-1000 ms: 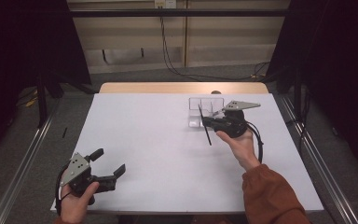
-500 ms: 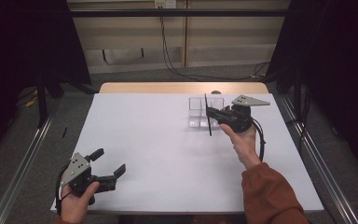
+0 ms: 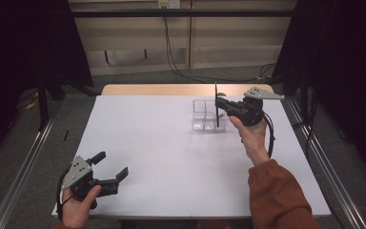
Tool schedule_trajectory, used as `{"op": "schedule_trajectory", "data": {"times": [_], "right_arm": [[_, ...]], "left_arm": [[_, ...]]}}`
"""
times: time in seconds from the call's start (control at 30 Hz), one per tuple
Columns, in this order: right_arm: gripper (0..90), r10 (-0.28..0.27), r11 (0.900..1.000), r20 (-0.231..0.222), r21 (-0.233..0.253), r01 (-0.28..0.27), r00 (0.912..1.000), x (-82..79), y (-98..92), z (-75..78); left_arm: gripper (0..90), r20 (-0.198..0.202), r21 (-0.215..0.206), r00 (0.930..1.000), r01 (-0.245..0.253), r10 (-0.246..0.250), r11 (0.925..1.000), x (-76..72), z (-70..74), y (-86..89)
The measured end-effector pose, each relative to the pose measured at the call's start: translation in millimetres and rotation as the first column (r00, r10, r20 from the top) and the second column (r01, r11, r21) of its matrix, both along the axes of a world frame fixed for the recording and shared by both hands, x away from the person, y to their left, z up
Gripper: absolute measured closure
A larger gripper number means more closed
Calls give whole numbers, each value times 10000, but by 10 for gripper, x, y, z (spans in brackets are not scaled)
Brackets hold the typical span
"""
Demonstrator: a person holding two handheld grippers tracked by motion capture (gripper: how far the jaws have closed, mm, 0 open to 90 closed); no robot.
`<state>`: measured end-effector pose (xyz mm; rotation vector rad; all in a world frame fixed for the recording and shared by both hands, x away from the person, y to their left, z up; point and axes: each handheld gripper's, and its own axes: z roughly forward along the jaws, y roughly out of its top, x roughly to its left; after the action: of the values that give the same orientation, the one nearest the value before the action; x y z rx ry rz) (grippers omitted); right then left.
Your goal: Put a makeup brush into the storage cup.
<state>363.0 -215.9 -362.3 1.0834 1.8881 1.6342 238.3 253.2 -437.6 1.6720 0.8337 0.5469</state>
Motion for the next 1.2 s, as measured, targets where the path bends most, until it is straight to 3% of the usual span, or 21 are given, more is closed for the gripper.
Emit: {"op": "schedule_trajectory", "data": {"times": [0.2, 0.5, 0.93, 1.2], "right_arm": [[860, -476, 9984, 373, -301, 487, 9982, 56, -48, 66], [860, -905, 9936, 330, -654, 925, 9954, 222, -14, 89], [860, -1625, 9828, -60, -905, 1613, 9867, 498, 20, -13], [860, -1807, 9798, -245, -917, 1778, 9832, 579, -4, -85]], "left_arm": [[28, -14, 7, 10000, 5, -5, 10000, 0, -1, 0], [28, 12, -5, 10000, 14, -14, 10000, -5, -2, 11], [28, 4, -27, 10000, 41, -41, 10000, -4, -4, 11], [28, -19, -21, 10000, 52, -52, 10000, -4, -7, 4]]}}
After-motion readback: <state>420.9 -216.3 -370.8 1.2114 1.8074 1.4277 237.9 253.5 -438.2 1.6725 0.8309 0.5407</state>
